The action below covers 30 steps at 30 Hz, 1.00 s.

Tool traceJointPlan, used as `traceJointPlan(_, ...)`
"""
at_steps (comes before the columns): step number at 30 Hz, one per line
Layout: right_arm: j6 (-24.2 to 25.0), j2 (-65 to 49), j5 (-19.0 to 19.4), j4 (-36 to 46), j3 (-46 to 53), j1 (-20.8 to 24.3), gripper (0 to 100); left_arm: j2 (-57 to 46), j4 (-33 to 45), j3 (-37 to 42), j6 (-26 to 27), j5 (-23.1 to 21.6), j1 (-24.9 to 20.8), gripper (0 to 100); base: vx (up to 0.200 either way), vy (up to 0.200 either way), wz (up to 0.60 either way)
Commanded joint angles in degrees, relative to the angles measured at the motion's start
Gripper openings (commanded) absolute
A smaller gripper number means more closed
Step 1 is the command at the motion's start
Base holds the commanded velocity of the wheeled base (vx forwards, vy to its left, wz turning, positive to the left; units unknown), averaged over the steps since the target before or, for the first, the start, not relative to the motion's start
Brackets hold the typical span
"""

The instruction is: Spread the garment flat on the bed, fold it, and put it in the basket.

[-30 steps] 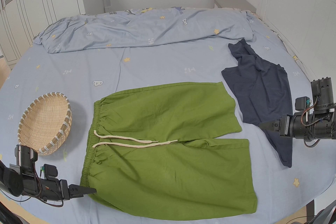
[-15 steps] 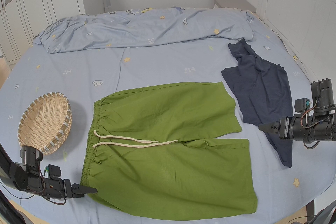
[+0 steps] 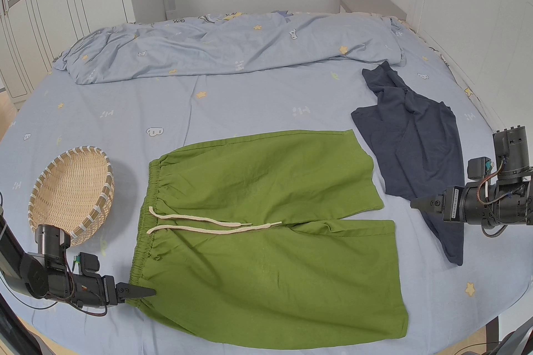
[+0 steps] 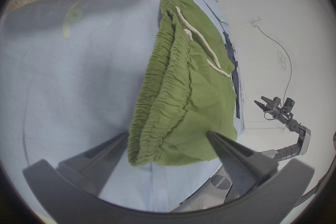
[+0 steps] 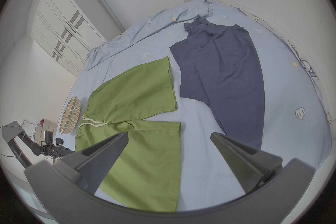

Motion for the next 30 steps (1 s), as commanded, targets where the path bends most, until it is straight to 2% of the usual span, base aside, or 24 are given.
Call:
traceJointPlan(1,0.0,0.1,0.0,0.0,0.0,0.0,100,1.8,-0.3,0.0,0.0,0.0,-0.1,0,0.000,0.000,0.00)
traceJointPlan(8,0.0,0.0,0.0,0.0,0.0,-0.2,100,1.4,-0.4,0.5,0.0,0.1,0.3,0,0.000,0.000,0.00)
traceJointPlan(11,0.0,0.0,0.0,0.0,0.2,-0.1,100,-0.7,-0.4,3.0,0.3,0.6,1.2,0,0.000,0.000,0.00)
traceJointPlan(18,0.0,-1.2,0.5,0.4,3.7,0.0,100,-5.0,-0.2,5.8,3.3,0.5,7.8,0,0.000,0.000,0.00)
traceJointPlan(20,0.0,-1.2,2.0,1.9,5.2,-0.2,100,-4.1,-0.2,5.8,5.4,0.6,9.4,0,0.000,0.000,0.00)
traceJointPlan(23,-0.4,-0.6,7.0,5.2,8.9,-0.6,100,-1.2,-0.2,5.8,7.5,0.7,9.9,0,0.000,0.000,0.00)
traceJointPlan(24,-0.4,-0.6,7.7,5.3,9.3,-0.5,100,-1.0,-0.2,5.8,7.6,0.7,9.9,0,0.000,0.000,0.00)
traceJointPlan(26,-0.5,-0.8,12.8,5.3,12.7,-0.3,100,-0.3,-0.2,5.8,8.0,0.7,9.9,0,0.000,0.000,0.00)
traceJointPlan(29,-0.5,-0.8,15.9,5.4,15.3,-0.2,100,0.0,-0.2,5.8,8.0,0.7,9.6,0,0.000,0.000,0.00)
traceJointPlan(30,-0.5,-0.6,18.0,5.3,16.9,-0.2,100,0.2,-0.2,5.8,7.9,0.7,9.3,0,0.000,0.000,0.00)
